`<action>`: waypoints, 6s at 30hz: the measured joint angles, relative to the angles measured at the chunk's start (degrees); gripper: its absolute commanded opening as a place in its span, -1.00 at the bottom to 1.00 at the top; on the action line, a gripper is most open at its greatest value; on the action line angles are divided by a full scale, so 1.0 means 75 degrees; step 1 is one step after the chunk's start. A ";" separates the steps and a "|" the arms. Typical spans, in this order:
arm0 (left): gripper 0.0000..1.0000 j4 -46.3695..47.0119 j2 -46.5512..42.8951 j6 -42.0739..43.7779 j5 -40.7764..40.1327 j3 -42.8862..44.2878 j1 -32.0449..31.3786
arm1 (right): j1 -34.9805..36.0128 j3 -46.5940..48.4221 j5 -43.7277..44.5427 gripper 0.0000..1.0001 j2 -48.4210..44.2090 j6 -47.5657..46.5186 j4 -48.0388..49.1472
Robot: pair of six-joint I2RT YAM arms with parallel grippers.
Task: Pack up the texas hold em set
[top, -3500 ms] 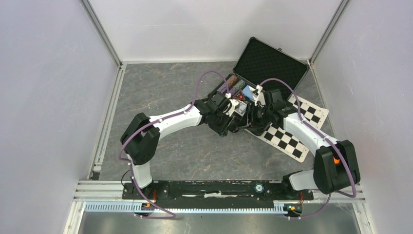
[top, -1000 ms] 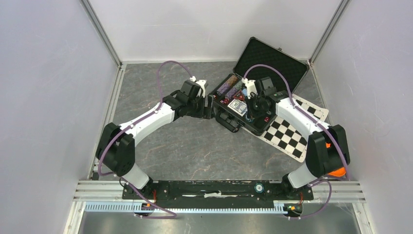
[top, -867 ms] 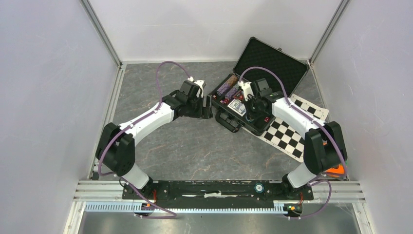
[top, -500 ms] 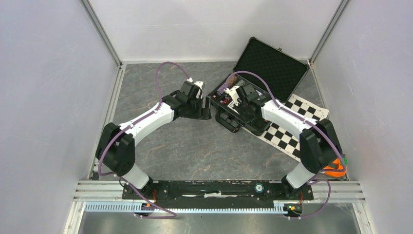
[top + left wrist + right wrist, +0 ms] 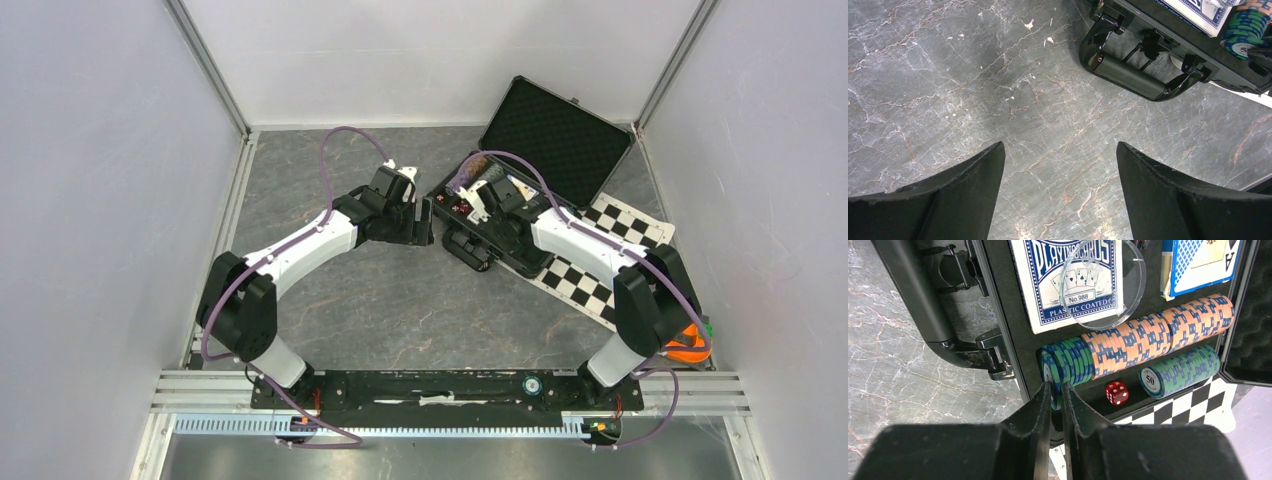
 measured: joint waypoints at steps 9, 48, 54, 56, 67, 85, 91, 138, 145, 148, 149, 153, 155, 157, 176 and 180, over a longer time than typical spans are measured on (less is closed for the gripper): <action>0.76 -0.0003 -0.0044 0.0003 0.0003 0.0000 0.0000 | 0.0149 -0.0009 0.0519 -0.34 0.0026 -0.0044 -0.0143; 0.79 -0.0125 -0.0300 0.0099 0.0085 0.0000 0.0000 | 0.0638 -0.0146 0.1719 0.45 0.0184 0.0991 0.0023; 0.79 -0.0128 -0.0332 0.0099 0.0096 -0.0003 0.0000 | 0.0688 -0.0058 0.1880 0.44 0.0423 0.0991 -0.0064; 0.79 -0.0125 -0.0347 0.0099 0.0105 -0.0020 0.0000 | 0.0717 0.0035 0.1976 0.44 0.0504 0.0985 -0.0157; 0.79 -0.0134 -0.0487 0.0102 0.0140 -0.0061 0.0000 | 0.0562 0.0204 0.1218 0.56 0.0431 0.0764 -0.0204; 0.80 -0.0125 -0.0487 0.0102 0.0221 -0.0061 0.0000 | 0.0376 0.0495 0.1061 0.57 0.0315 0.0560 -0.0154; 0.80 -0.0125 -0.0487 0.0102 0.0294 -0.0061 0.0000 | 0.0216 0.0498 0.1378 0.57 0.0490 0.0495 -0.0137; 0.81 -0.0119 -0.0455 0.0102 0.0350 -0.0061 0.0000 | 0.0522 0.0551 0.0965 -0.57 0.0041 0.1250 -0.0361; 0.81 -0.0119 -0.0455 0.0102 0.0353 -0.0061 0.0000 | 0.0318 0.0586 0.0965 -0.55 0.0297 0.1253 -0.0446; 0.81 -0.0119 -0.0455 0.0102 0.0353 -0.0061 0.0000 | 0.0224 0.0589 0.0959 -0.56 0.0297 0.1256 -0.0487; 0.81 -0.0119 -0.0455 0.0102 0.0353 -0.0061 0.0000 | 0.0198 0.0595 0.0956 -0.57 0.0297 0.1256 -0.0495; 0.81 -0.0119 -0.0455 0.0099 0.0353 -0.0061 0.0000 | 0.0143 0.0606 0.0880 -0.58 0.0300 0.1265 -0.0495; 0.81 -0.0119 -0.0455 0.0102 0.0356 -0.0061 0.0000 | 0.0140 0.0606 0.0766 -0.58 0.0303 0.1271 -0.0495; 0.81 -0.0119 -0.0455 0.0099 0.0356 -0.0061 0.0000 | 0.0140 0.0606 0.0679 -0.59 0.0315 0.1274 -0.0493; 0.82 -0.0122 -0.0455 0.0102 0.0490 -0.0061 0.0000 | 0.0146 0.0583 0.0367 -0.71 0.0635 0.1326 -0.0428; 0.82 -0.0122 -0.0455 0.0102 0.0490 -0.0061 0.0000 | 0.0143 0.0650 0.0367 -0.69 0.0632 0.1326 -0.0498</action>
